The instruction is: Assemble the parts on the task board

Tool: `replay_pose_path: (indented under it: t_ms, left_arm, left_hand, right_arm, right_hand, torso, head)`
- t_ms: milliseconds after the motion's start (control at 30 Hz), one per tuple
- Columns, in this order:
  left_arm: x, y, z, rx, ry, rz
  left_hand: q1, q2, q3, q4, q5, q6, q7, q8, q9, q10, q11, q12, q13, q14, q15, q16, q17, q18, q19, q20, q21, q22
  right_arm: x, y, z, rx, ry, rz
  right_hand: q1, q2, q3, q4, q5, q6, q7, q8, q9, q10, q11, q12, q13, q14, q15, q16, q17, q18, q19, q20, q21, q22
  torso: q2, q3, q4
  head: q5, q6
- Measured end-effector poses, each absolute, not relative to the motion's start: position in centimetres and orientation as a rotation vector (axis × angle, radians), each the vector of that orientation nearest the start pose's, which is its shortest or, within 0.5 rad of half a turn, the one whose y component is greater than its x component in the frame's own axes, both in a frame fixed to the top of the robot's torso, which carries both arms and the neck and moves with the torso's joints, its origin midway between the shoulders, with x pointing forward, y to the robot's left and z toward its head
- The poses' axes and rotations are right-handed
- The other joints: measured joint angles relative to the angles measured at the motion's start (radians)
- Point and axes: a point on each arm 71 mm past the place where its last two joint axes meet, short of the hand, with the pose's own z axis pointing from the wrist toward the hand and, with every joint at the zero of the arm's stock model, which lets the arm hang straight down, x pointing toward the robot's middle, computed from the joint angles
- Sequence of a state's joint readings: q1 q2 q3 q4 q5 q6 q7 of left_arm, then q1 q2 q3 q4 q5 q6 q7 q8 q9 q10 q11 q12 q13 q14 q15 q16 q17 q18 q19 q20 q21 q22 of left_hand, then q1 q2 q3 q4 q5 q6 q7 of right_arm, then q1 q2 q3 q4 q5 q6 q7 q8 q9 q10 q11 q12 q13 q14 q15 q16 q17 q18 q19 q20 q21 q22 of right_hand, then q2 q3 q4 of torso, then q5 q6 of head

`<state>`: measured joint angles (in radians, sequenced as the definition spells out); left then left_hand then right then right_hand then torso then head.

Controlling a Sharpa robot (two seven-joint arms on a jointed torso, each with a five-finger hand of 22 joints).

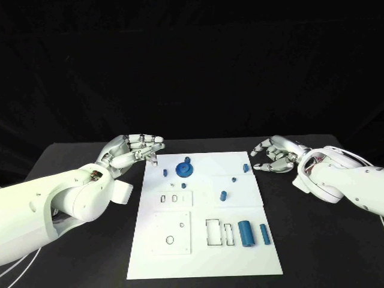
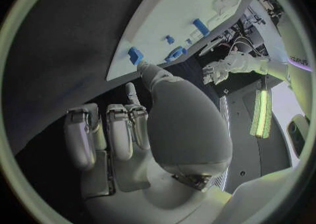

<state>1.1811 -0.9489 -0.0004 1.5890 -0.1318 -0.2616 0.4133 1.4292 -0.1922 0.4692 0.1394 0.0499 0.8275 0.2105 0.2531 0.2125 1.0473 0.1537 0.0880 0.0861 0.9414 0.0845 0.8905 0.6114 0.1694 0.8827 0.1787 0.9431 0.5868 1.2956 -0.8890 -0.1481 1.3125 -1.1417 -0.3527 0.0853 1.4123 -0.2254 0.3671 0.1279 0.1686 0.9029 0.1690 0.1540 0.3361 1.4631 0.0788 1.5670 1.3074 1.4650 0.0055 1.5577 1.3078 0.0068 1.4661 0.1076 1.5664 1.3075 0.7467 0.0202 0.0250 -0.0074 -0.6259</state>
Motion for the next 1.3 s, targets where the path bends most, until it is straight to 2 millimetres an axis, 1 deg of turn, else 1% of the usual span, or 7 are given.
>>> replay_pose_path:
  t_ms: [333, 767, 867, 967, 1033, 1133, 1300]
  left_arm:
    - [47.7, 23.7, -16.3, -0.963, 1.412, -1.560]
    - [47.7, 23.8, -16.3, -0.963, 1.411, -1.559]
    - [47.7, 23.8, -16.3, -0.963, 1.412, -1.560]
    - [47.7, 23.8, -16.3, -0.963, 1.412, -1.559]
    - [47.7, 23.8, -16.3, -0.963, 1.412, -1.559]
    - [47.7, 23.8, -16.3, -0.963, 1.412, -1.559]
    - [47.7, 23.8, -16.3, -0.963, 1.412, -1.559]
  left_hand:
    - [0.000, 0.000, 0.003, -0.003, 0.000, 0.000, 0.000, 0.000, 0.001, 0.000, 0.000, 0.000, 0.000, 0.000, 0.000, 0.000, -0.002, 0.000, 0.000, 0.000, 0.005, 0.002]
    - [0.000, 0.000, 0.003, -0.003, 0.000, 0.000, 0.000, 0.000, 0.001, 0.000, 0.000, 0.000, 0.000, 0.000, 0.000, 0.000, -0.002, 0.000, 0.000, 0.000, 0.005, 0.002]
    - [0.000, 0.000, 0.003, -0.003, 0.000, 0.000, 0.000, 0.000, 0.001, 0.000, 0.000, 0.000, 0.000, 0.000, 0.000, 0.000, -0.002, 0.000, 0.000, 0.000, 0.005, 0.002]
    - [0.000, 0.000, 0.003, -0.003, 0.000, 0.000, 0.000, 0.000, 0.001, 0.000, 0.000, 0.000, 0.000, 0.000, 0.000, 0.000, -0.002, 0.000, 0.000, 0.000, 0.005, 0.002]
    - [0.000, 0.000, 0.003, -0.003, 0.000, 0.000, 0.000, 0.000, 0.001, 0.000, 0.000, 0.000, 0.000, 0.000, 0.000, 0.000, -0.002, 0.000, 0.000, 0.000, 0.005, 0.002]
    - [0.000, 0.000, 0.003, -0.003, 0.000, 0.000, 0.000, 0.000, 0.001, 0.000, 0.000, 0.000, 0.000, 0.000, 0.000, 0.000, -0.002, 0.000, 0.000, 0.000, 0.005, 0.002]
    - [0.000, 0.000, 0.003, -0.003, 0.000, 0.000, 0.000, 0.000, 0.001, 0.000, 0.000, 0.000, 0.000, 0.000, 0.000, 0.000, -0.002, 0.000, 0.000, 0.000, 0.005, 0.002]
  right_arm:
    - [52.5, -28.3, -19.5, 0.099, 1.668, 0.637]
    - [52.8, -27.5, -20.1, 0.096, 1.676, 0.638]
    - [52.8, -27.4, -20.2, 0.093, 1.677, 0.638]
    - [52.9, -27.3, -20.2, 0.091, 1.678, 0.638]
    - [52.9, -27.3, -20.3, 0.090, 1.679, 0.637]
    - [52.9, -27.2, -20.4, 0.089, 1.681, 0.637]
    - [52.9, -26.9, -20.6, 0.087, 1.685, 0.639]
  right_hand:
    - [0.000, 0.000, 0.000, 0.000, 0.000, 0.000, 0.000, -0.001, 0.000, 0.003, 0.003, 0.000, 0.000, 0.002, 0.002, 0.000, 0.000, 0.000, 0.000, 0.000, 0.000, 0.000]
    - [0.000, 0.000, 0.000, 0.000, 0.012, 0.000, 0.000, -0.001, 0.000, 0.003, 0.003, 0.000, 0.000, 0.002, 0.002, 0.000, 0.000, 0.000, 0.000, 0.000, 0.000, 0.000]
    - [0.005, 0.005, 0.003, 0.003, 0.017, 0.009, 0.002, -0.001, 0.000, 0.003, 0.003, 0.000, 0.000, 0.002, 0.002, 0.000, 0.000, 0.000, 0.000, 0.000, 0.000, 0.000]
    - [0.001, 0.010, 0.010, 0.001, 0.017, 0.026, 0.000, -0.001, 0.003, 0.003, 0.003, 0.000, 0.000, 0.002, 0.002, 0.000, 0.000, 0.000, 0.000, 0.000, 0.000, 0.001]
    - [0.000, 0.011, 0.017, 0.000, 0.021, 0.041, -0.005, 0.006, 0.005, 0.003, 0.003, 0.000, 0.000, 0.002, 0.002, 0.000, 0.000, 0.000, 0.000, 0.000, 0.000, 0.001]
    - [0.000, 0.011, 0.020, 0.003, 0.021, 0.045, -0.009, 0.008, 0.005, 0.003, 0.003, 0.000, 0.000, 0.002, 0.002, 0.000, 0.000, 0.000, 0.000, 0.000, 0.000, 0.001]
    - [-0.003, 0.022, 0.028, 0.003, 0.021, 0.054, -0.011, 0.008, 0.006, 0.003, 0.003, 0.000, 0.000, 0.001, 0.001, 0.000, 0.000, 0.000, 0.000, 0.000, 0.000, 0.001]
  torso:
    - [0.001, -0.0017, 0.0004]
    - [0.000, -0.0014, -0.0028]
    - [0.000, -0.0012, -0.0029]
    - [0.000, -0.0012, -0.0029]
    - [0.000, -0.0012, -0.0026]
    - [0.000, -0.0012, -0.0023]
    - [0.000, -0.0007, -0.0022]
  head:
    - [0.009, -0.006]
    - [0.021, -0.018]
    - [0.022, -0.019]
    - [0.022, -0.020]
    - [0.022, -0.021]
    - [0.022, -0.021]
    - [0.022, -0.021]
